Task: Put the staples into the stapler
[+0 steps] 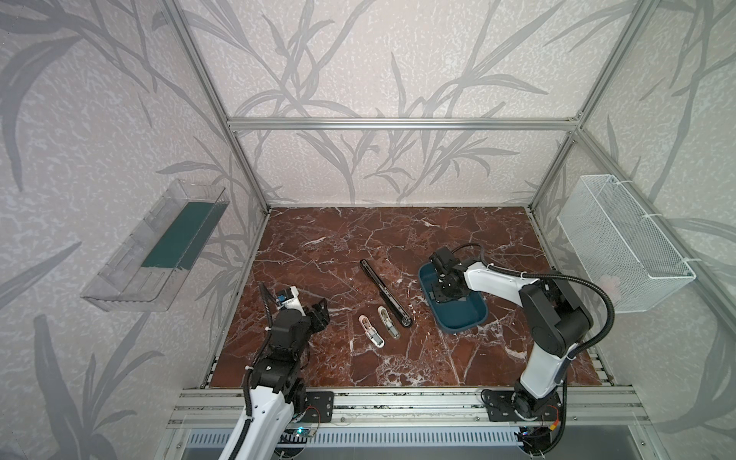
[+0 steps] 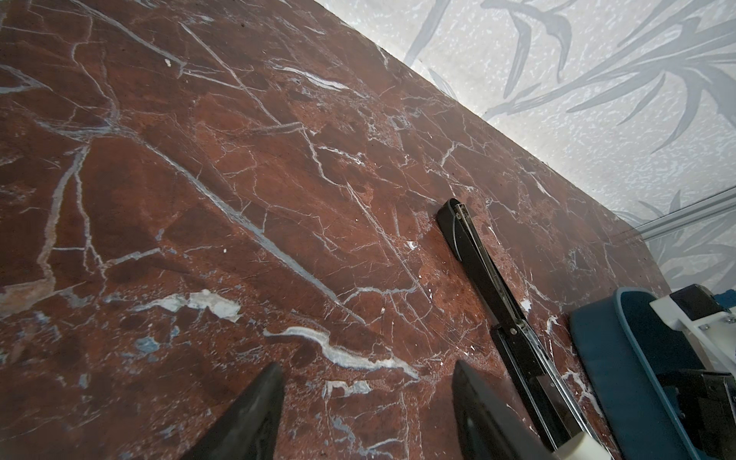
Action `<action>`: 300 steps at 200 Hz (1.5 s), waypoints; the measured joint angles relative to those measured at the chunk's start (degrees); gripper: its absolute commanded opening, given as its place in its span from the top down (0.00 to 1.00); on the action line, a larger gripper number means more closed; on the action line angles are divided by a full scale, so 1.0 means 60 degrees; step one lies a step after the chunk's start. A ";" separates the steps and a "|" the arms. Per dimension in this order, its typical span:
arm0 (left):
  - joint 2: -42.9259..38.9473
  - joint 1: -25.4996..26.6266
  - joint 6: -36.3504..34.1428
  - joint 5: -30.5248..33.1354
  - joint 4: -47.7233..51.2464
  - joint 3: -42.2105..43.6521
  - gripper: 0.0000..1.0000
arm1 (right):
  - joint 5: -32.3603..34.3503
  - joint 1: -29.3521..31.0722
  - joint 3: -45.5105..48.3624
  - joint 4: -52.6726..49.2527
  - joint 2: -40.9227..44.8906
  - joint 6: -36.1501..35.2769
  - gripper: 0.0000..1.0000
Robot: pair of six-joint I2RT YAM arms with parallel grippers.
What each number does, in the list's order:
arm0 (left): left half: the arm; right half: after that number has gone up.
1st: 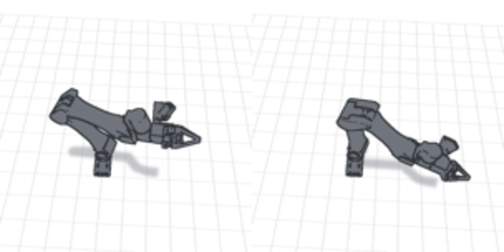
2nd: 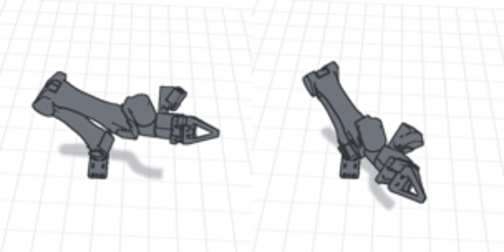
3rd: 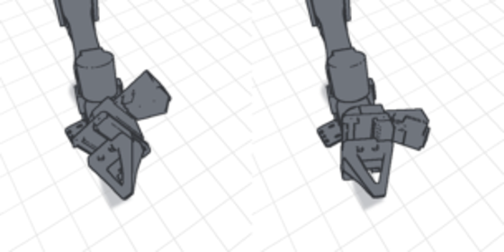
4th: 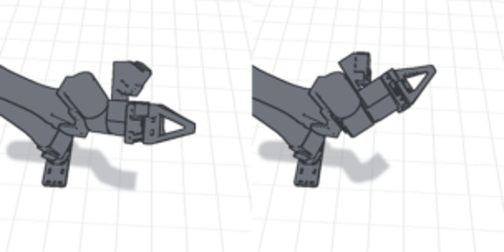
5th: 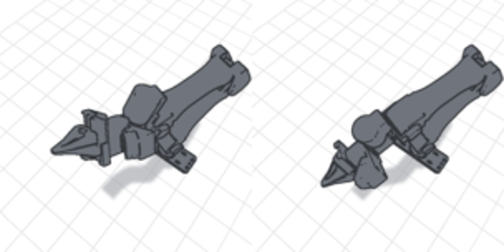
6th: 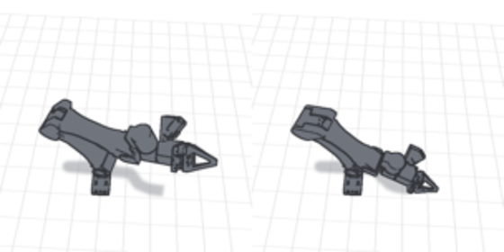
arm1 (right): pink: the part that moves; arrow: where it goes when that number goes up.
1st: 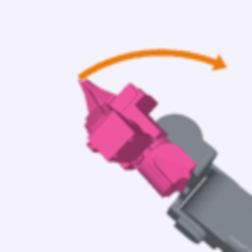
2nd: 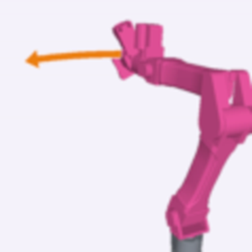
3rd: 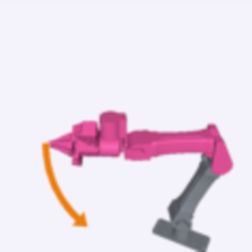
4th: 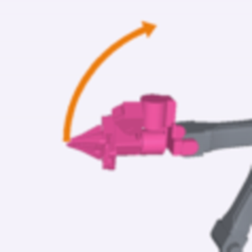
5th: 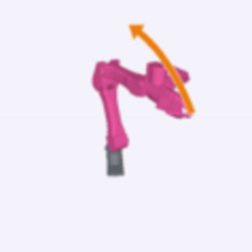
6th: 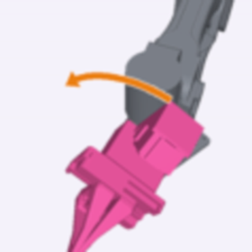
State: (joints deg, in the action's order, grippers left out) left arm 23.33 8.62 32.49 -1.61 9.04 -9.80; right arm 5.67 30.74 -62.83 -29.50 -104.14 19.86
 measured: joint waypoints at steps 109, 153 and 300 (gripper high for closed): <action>0.0000 0.0000 -0.0036 -0.0251 -0.0004 0.0000 0.31 | -0.0025 0.0113 0.0597 -0.0084 0.1851 -0.0131 0.87; 0.0058 0.0000 -0.0076 -0.0295 -0.0055 0.0000 0.31 | -0.0372 0.0517 0.1636 0.1126 0.3679 -0.0623 0.86; 0.1049 0.0000 0.0627 -0.1934 -0.1421 0.0237 0.33 | -0.1708 0.3140 0.3078 0.4087 0.4535 -0.2364 0.85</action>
State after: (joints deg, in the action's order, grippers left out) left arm 29.63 8.62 36.25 -13.21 0.51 -8.38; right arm -4.58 49.58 -44.36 -4.97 -76.93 5.67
